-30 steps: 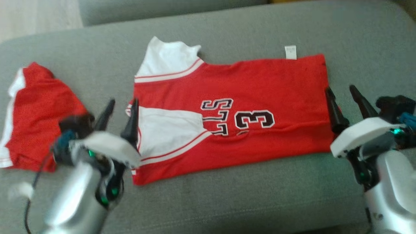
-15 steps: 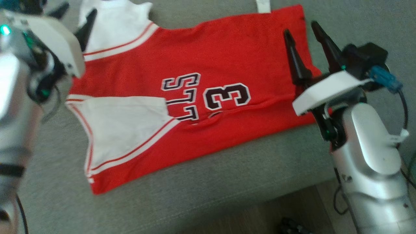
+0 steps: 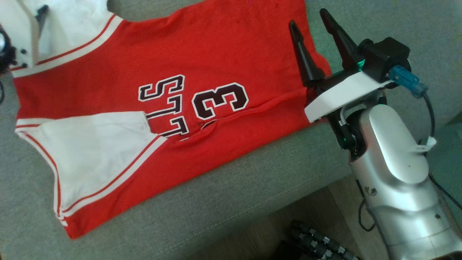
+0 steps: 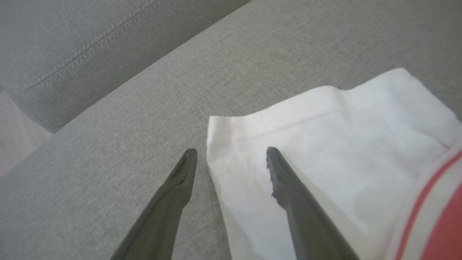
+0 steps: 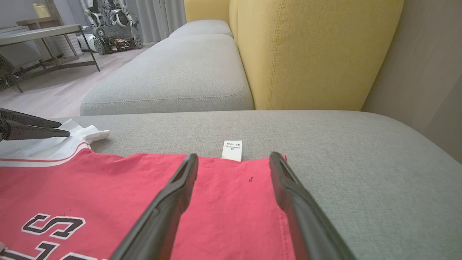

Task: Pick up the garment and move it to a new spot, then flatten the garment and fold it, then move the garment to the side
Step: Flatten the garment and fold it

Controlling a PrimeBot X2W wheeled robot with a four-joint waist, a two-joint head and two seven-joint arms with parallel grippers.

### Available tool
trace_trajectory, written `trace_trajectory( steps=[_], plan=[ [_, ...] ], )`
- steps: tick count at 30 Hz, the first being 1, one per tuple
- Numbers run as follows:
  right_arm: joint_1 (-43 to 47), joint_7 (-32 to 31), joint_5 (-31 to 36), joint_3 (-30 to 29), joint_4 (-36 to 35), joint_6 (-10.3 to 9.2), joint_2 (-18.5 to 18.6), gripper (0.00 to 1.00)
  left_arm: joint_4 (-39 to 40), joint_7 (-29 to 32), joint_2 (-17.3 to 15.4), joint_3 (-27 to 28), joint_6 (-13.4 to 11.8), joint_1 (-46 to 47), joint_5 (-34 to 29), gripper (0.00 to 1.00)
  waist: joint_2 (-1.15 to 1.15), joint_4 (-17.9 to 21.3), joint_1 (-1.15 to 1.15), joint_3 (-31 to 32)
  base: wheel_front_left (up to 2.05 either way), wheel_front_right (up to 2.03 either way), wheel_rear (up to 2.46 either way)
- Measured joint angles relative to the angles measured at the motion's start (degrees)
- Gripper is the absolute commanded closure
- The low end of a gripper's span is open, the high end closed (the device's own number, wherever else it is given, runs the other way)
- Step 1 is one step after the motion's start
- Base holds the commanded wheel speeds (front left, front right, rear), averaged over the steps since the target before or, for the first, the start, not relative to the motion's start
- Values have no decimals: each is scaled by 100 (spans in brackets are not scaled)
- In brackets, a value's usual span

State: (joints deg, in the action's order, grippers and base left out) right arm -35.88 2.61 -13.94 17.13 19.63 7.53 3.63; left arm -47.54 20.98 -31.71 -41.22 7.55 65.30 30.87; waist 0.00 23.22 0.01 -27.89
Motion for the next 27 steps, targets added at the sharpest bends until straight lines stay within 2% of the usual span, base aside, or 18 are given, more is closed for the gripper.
trace_trajectory(
  steps=[8,9,10,11,14,20,27],
  plan=[
    [-23,51,-111,32,42,0,-8,0,-534,-307,83,-131,0,243,40,0,0,63,0,-93,0,0,0],
    [-24,51,-109,23,42,0,-9,0,-549,-339,131,-152,-1,250,137,3,0,46,0,-104,0,0,0],
    [-27,51,-94,12,47,0,-9,0,-544,-344,170,-200,-1,253,259,95,0,23,0,-109,0,0,0],
    [-37,51,-62,-1,58,0,-11,0,-525,-347,215,-253,0,254,375,100,0,-4,0,-108,0,0,0],
    [-77,46,-3,-83,70,0,-13,0,-432,-431,328,-408,1,253,617,100,0,-111,0,-94,0,0,0],
    [-177,-71,75,-303,233,0,0,0,-260,-996,346,-575,1,250,867,100,0,-411,0,5,0,0,0],
    [-449,-439,-88,-464,559,0,392,0,188,-1740,455,-590,1,117,1113,100,0,-876,-1,194,0,0,0]
  ],
)
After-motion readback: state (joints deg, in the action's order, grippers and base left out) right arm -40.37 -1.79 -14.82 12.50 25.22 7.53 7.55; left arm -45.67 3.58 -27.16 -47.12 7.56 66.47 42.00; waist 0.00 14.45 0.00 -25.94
